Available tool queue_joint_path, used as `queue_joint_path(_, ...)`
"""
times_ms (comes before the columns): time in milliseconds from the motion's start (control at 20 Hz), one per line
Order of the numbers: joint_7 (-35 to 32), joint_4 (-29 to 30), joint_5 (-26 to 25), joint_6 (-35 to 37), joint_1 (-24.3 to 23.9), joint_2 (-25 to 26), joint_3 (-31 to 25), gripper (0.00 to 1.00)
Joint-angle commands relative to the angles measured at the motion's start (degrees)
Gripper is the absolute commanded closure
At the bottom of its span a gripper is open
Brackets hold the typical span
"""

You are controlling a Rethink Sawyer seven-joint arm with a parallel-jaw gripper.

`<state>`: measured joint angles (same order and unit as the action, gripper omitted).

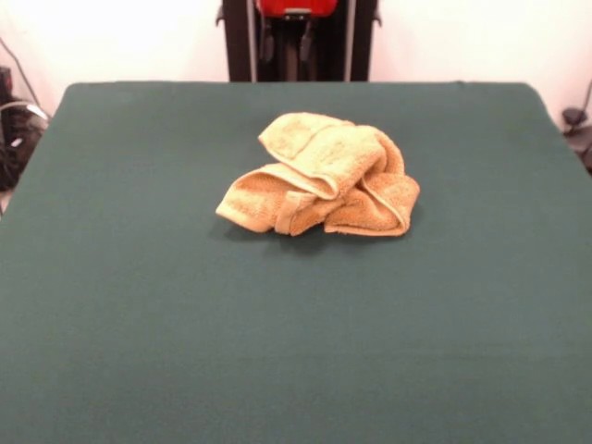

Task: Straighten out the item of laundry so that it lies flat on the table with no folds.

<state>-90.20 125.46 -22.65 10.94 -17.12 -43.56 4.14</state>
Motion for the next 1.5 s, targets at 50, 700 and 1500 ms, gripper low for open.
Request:
queue_joint_path(50,-6.7,-6.2,6.8,15.2,3.4,-1.4,-5.0,0.0)
queue_joint_path(700,-6.1,-13.2,7.3,23.3,5.3,0.6,-5.0,0.0)
queue_joint_path(1500,-3.1,-20.0,7.9,34.4,4.7,1.6,-6.1,0.0)
